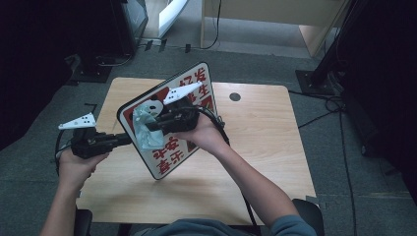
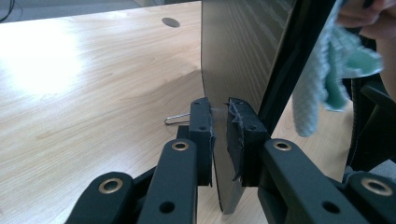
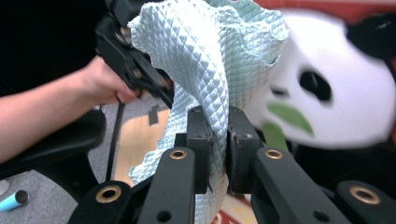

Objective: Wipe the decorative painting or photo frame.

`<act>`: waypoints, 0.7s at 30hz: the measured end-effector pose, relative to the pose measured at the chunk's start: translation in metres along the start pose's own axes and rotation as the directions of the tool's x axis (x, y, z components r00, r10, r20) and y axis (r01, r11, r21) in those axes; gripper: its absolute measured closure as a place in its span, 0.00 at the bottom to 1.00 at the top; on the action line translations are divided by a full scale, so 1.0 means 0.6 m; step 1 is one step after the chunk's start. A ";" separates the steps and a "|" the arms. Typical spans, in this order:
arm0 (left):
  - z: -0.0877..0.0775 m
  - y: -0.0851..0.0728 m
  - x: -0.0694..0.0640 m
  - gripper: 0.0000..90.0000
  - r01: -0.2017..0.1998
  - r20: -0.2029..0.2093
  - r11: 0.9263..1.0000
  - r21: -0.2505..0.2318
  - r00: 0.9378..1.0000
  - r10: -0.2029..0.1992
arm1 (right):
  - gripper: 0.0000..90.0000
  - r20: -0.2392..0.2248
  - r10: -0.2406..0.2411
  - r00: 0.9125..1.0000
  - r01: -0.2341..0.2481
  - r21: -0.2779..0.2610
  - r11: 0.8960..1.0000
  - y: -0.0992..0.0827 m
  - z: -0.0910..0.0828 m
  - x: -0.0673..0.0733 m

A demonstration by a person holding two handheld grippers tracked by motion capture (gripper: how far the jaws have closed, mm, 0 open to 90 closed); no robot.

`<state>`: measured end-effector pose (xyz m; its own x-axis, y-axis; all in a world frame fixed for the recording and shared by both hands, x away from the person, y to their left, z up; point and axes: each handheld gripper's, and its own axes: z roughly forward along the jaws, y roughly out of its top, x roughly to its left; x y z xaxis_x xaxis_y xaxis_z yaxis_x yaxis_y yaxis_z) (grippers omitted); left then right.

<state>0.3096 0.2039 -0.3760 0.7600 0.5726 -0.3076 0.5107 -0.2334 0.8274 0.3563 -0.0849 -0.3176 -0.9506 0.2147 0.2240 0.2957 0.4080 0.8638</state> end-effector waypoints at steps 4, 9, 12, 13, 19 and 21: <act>0.002 0.001 0.002 0.89 -0.004 0.000 1.000 -0.006 1.000 0.004 | 0.92 -0.008 -0.022 1.000 0.022 -0.021 1.000 0.025 0.003 0.012; 0.006 0.003 0.001 0.89 -0.006 0.006 1.000 -0.012 1.000 0.006 | 0.92 -0.011 -0.036 0.999 0.036 -0.061 0.998 0.057 0.006 0.022; 0.008 0.004 -0.001 0.89 -0.011 0.012 1.000 -0.009 1.000 0.011 | 0.92 0.001 -0.040 0.999 0.040 -0.059 0.997 0.064 0.012 0.024; 0.008 0.004 -0.001 0.89 -0.012 0.015 1.000 -0.006 1.000 0.012 | 0.92 0.006 -0.040 0.999 0.041 -0.055 0.998 0.065 0.015 0.023; 0.008 0.004 -0.001 0.89 -0.010 0.014 1.000 -0.002 1.000 0.010 | 0.91 0.011 -0.026 1.000 0.027 -0.049 0.998 0.059 0.022 0.017; 0.008 0.004 -0.002 0.89 -0.009 0.013 1.000 0.000 1.000 0.009 | 0.91 0.015 -0.027 1.000 0.028 -0.047 0.999 0.056 0.022 0.017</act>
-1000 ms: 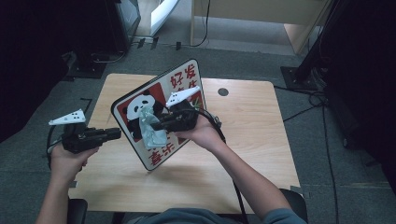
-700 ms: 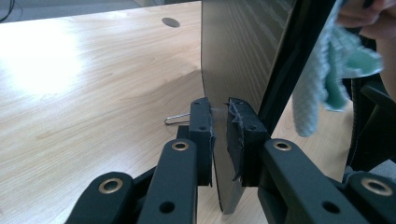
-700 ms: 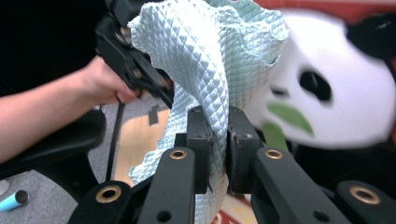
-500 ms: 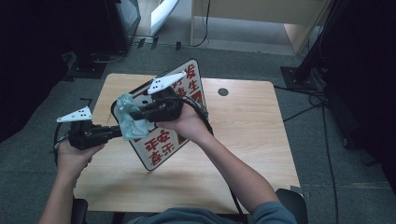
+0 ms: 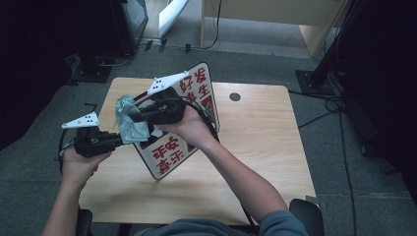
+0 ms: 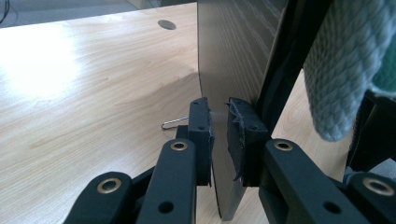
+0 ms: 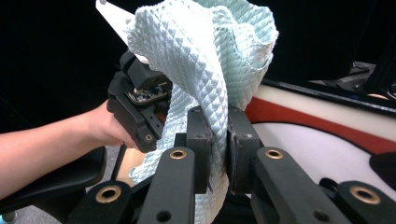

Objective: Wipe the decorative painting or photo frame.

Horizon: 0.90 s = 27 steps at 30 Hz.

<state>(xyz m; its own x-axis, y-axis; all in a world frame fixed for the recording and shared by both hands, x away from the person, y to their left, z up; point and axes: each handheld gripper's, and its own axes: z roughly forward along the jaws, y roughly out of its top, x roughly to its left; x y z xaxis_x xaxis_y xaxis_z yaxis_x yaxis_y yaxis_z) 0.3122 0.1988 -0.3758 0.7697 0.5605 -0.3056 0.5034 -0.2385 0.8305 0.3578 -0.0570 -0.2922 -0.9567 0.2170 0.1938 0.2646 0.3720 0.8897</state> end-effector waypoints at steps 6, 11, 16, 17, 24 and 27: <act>0.000 0.000 0.000 0.89 0.002 -0.001 1.000 0.002 1.000 -0.002 | 0.91 0.001 0.007 1.000 -0.007 0.014 1.000 -0.013 0.002 -0.004; 0.000 0.000 0.000 0.89 0.003 -0.002 1.000 0.004 1.000 -0.003 | 0.91 0.005 0.011 1.000 -0.012 0.027 1.000 -0.024 0.002 -0.006; -0.001 0.001 0.000 0.89 0.002 -0.002 1.000 0.005 1.000 -0.002 | 0.91 0.007 0.018 1.000 -0.018 0.035 0.999 -0.033 0.003 -0.007; 0.000 0.001 0.000 0.89 0.002 -0.002 1.000 0.005 1.000 -0.002 | 0.91 0.006 0.019 1.000 -0.019 0.036 0.999 -0.036 0.003 -0.007; -0.001 0.001 0.000 0.89 0.000 -0.001 1.000 0.007 1.000 0.000 | 0.91 0.011 0.006 1.000 -0.006 0.033 0.999 -0.052 0.005 -0.008; -0.001 0.001 0.000 0.89 0.000 0.000 1.000 0.007 1.000 0.000 | 0.91 0.009 0.008 1.000 -0.008 0.032 0.999 -0.060 0.005 -0.009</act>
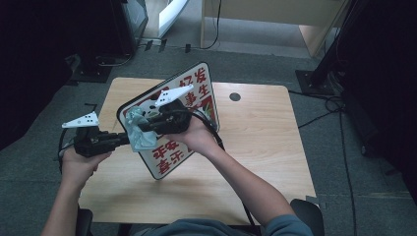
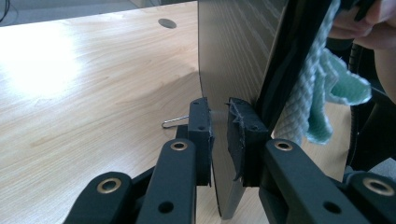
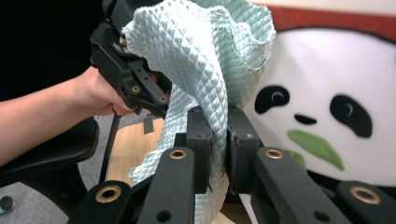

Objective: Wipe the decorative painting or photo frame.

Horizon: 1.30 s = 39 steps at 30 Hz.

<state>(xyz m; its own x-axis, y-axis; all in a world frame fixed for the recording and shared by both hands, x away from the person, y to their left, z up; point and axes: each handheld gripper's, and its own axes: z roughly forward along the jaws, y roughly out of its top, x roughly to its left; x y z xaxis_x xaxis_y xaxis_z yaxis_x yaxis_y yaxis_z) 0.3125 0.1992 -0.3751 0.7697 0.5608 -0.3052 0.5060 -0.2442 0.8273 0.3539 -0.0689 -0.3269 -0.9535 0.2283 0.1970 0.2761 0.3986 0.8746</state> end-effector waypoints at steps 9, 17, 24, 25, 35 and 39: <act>0.000 0.000 0.000 0.89 -0.004 -0.001 1.000 0.002 1.000 0.004 | 0.91 -0.006 0.017 1.000 -0.017 0.012 1.000 -0.028 0.003 -0.005; 0.000 0.001 0.000 0.89 0.002 0.000 1.000 0.004 1.000 -0.002 | 0.91 -0.003 0.026 1.000 -0.026 0.024 0.999 -0.050 0.006 -0.009; 0.000 0.001 0.002 0.89 0.025 0.016 1.000 0.005 1.000 -0.025 | 0.91 0.005 0.053 0.999 -0.053 0.031 0.998 -0.074 0.008 -0.009; 0.000 0.001 0.002 0.89 0.025 0.017 1.000 0.006 1.000 -0.025 | 0.91 0.006 0.056 0.998 -0.056 0.031 0.998 -0.077 0.009 -0.009; 0.000 0.002 0.000 0.89 0.021 0.022 1.000 0.012 1.000 -0.021 | 0.91 0.021 0.069 0.997 -0.070 0.045 0.997 -0.102 0.011 -0.008; 0.000 0.002 0.001 0.89 0.017 0.023 1.000 0.015 1.000 -0.017 | 0.91 0.029 0.073 0.997 -0.075 0.050 0.996 -0.110 0.013 -0.007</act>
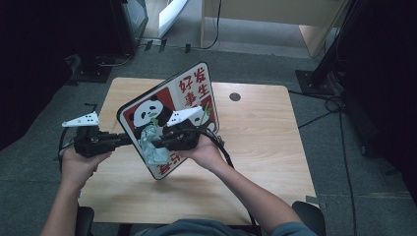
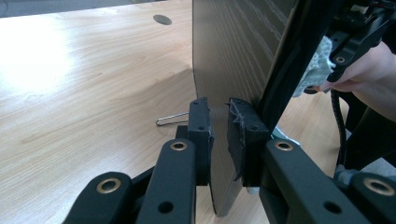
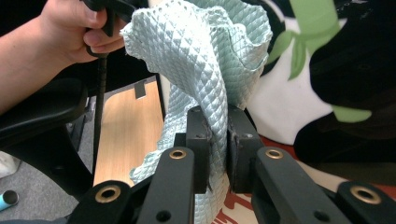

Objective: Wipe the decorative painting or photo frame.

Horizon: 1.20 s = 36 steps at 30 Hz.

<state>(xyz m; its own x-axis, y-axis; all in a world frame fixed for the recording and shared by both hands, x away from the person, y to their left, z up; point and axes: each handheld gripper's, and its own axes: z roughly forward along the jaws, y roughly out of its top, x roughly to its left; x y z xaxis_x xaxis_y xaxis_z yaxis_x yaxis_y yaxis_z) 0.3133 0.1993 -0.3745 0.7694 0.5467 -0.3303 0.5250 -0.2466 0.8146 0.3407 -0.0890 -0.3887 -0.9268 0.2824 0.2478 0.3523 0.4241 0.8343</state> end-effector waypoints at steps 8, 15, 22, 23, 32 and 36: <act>0.000 0.000 0.001 0.88 -0.001 0.002 1.000 -0.001 1.000 0.001 | 0.91 0.003 0.011 1.000 -0.011 0.018 1.000 -0.019 0.008 0.001; 0.001 0.001 0.001 0.88 -0.005 0.003 1.000 -0.003 1.000 0.005 | 0.91 0.014 0.013 1.000 -0.013 0.023 1.000 -0.035 0.012 0.002; 0.001 0.001 0.002 0.88 -0.006 0.007 1.000 0.000 1.000 0.006 | 0.91 0.020 0.026 0.999 -0.027 0.038 0.999 -0.054 0.019 0.003; 0.001 0.001 0.002 0.88 -0.006 0.008 1.000 0.000 1.000 0.006 | 0.91 0.021 0.028 0.999 -0.029 0.040 0.999 -0.057 0.020 0.003; 0.001 0.001 0.003 0.88 -0.007 0.010 1.000 0.000 1.000 0.007 | 0.91 0.028 0.036 0.999 -0.037 0.057 0.998 -0.079 0.028 0.003; 0.001 0.001 0.004 0.87 -0.007 0.011 1.000 -0.001 1.000 0.007 | 0.91 0.033 0.028 0.999 -0.029 0.055 0.998 -0.088 0.030 0.004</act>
<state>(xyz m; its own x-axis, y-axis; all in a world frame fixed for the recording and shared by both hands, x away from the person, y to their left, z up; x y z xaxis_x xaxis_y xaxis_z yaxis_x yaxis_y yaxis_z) 0.3158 0.1999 -0.3750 0.7772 0.5358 -0.3299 0.5191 -0.2499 0.8174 0.3224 -0.0951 -0.4412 -0.9119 0.3222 0.2543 0.3860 0.4624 0.7982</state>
